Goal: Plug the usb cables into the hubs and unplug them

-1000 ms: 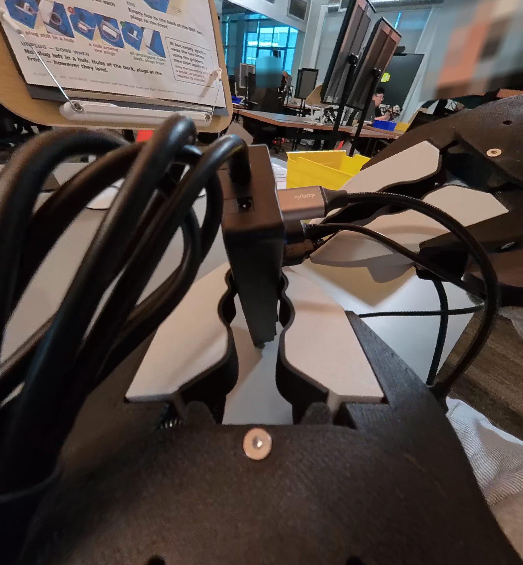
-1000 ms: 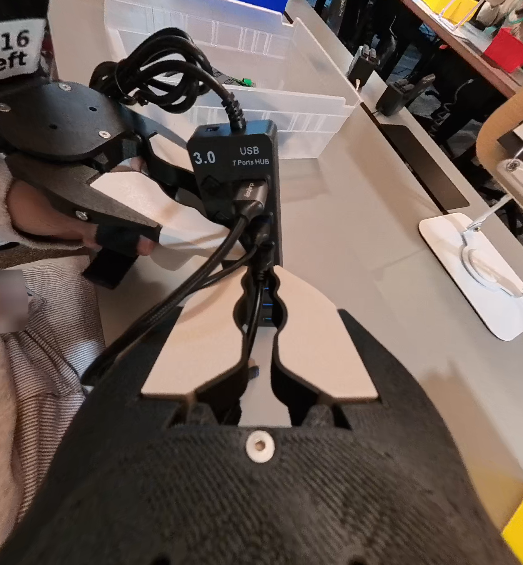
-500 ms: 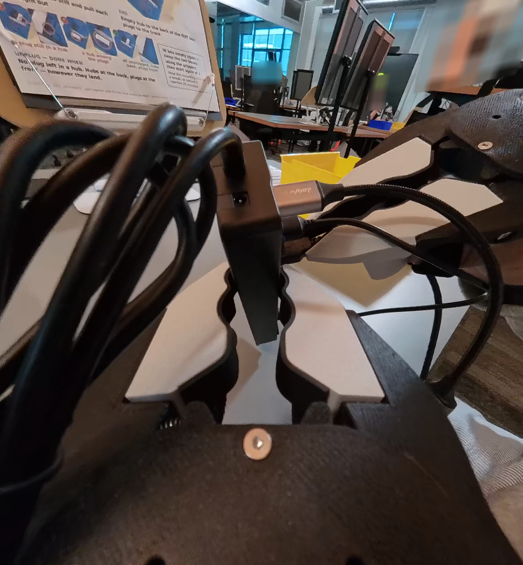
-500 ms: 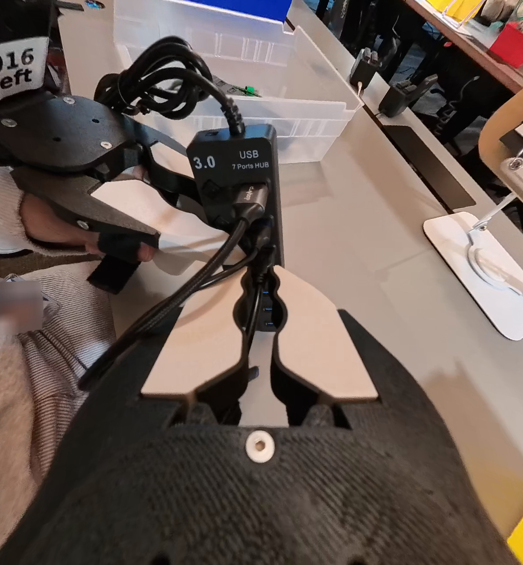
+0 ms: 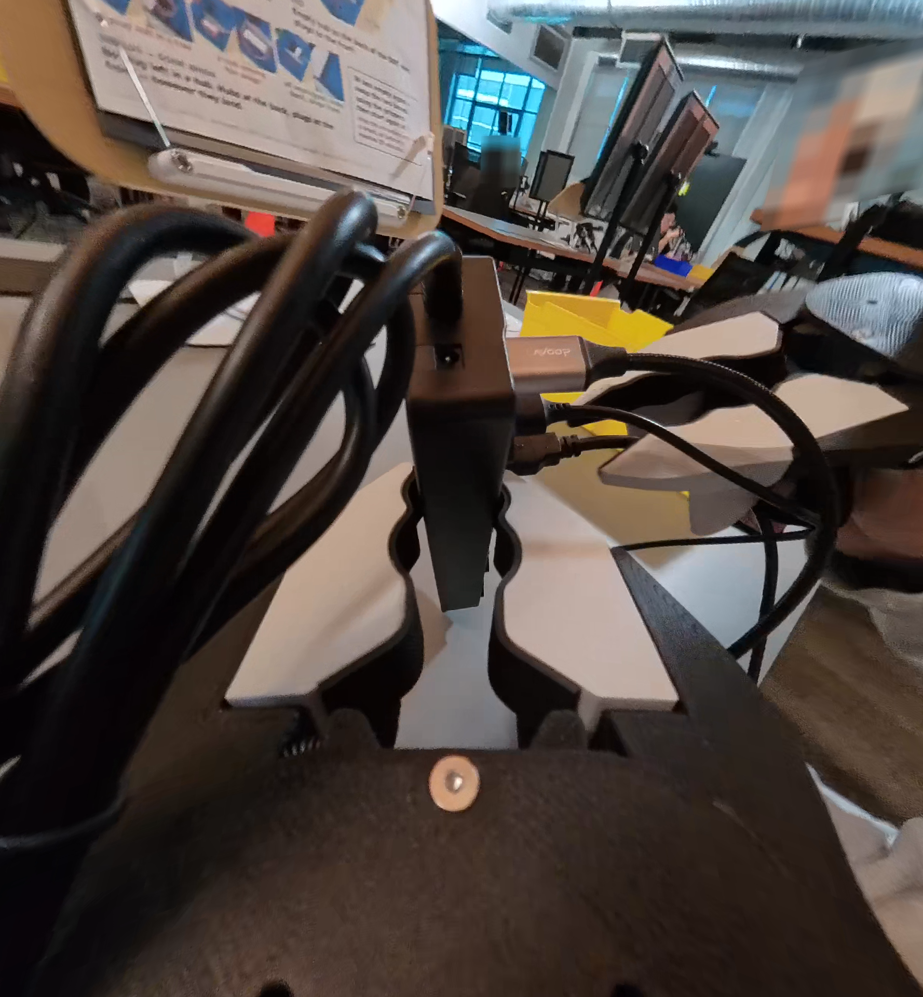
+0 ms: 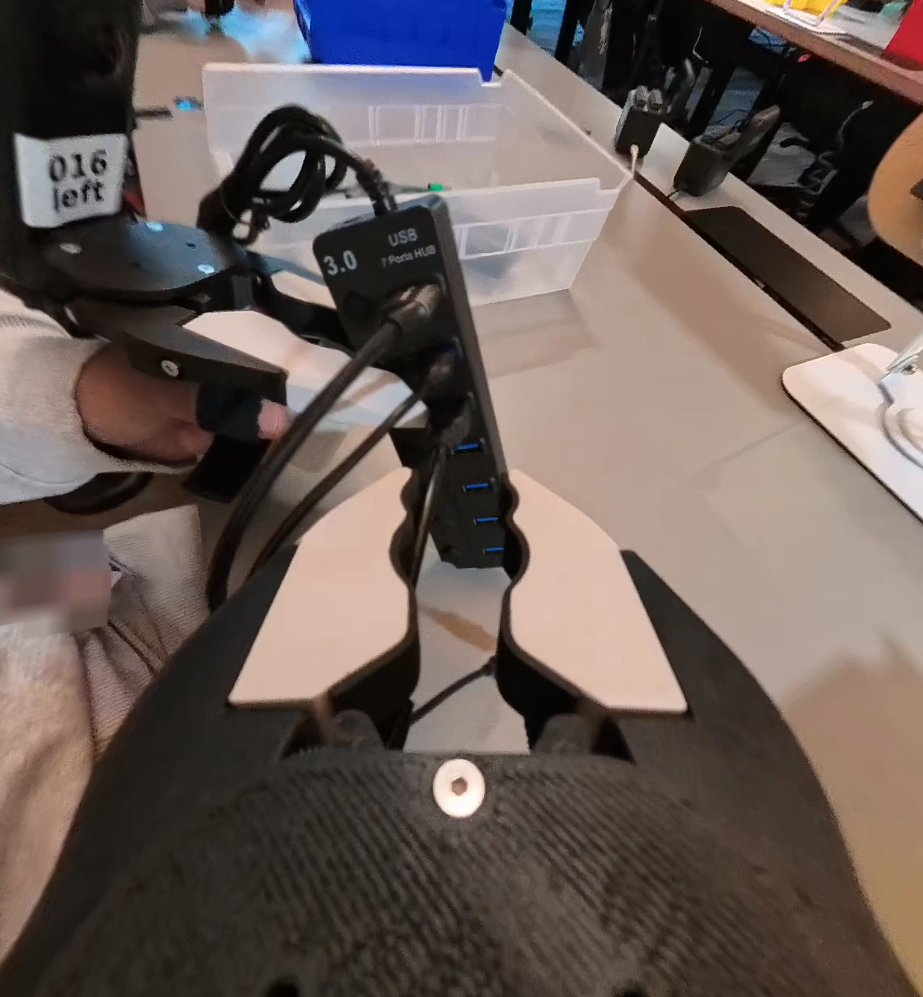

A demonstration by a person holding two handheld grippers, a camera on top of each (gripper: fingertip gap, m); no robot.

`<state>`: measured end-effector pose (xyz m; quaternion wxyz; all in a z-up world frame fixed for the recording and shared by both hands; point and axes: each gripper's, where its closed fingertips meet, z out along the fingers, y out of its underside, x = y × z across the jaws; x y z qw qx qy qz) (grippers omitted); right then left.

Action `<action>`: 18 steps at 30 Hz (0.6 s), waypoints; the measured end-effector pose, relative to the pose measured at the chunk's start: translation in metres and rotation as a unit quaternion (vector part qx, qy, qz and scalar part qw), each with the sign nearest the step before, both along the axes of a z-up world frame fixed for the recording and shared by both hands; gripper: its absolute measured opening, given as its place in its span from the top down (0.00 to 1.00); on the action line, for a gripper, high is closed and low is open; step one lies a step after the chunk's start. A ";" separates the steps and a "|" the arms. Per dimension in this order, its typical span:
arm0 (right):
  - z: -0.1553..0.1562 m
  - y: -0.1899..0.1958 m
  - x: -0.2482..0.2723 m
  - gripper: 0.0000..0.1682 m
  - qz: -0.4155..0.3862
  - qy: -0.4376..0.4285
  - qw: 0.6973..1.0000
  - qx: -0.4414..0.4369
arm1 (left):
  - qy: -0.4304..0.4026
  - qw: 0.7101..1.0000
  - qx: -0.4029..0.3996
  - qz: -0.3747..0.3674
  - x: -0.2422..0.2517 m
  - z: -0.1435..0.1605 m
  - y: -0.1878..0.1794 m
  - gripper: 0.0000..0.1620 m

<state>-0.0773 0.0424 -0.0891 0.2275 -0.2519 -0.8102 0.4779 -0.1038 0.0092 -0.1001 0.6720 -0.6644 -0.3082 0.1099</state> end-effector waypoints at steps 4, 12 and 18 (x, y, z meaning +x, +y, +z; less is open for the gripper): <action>0.008 0.008 -0.005 0.72 0.005 -0.018 0.998 -0.063 | -0.065 0.996 0.060 -0.019 -0.004 -0.002 -0.003 0.85; 0.025 0.015 0.001 0.71 0.059 0.003 0.986 -0.153 | -0.124 0.984 0.119 -0.038 -0.006 -0.003 -0.005 0.84; 0.039 0.027 0.000 0.74 0.065 0.015 0.977 -0.204 | -0.160 0.974 0.158 -0.024 -0.017 -0.006 -0.015 0.84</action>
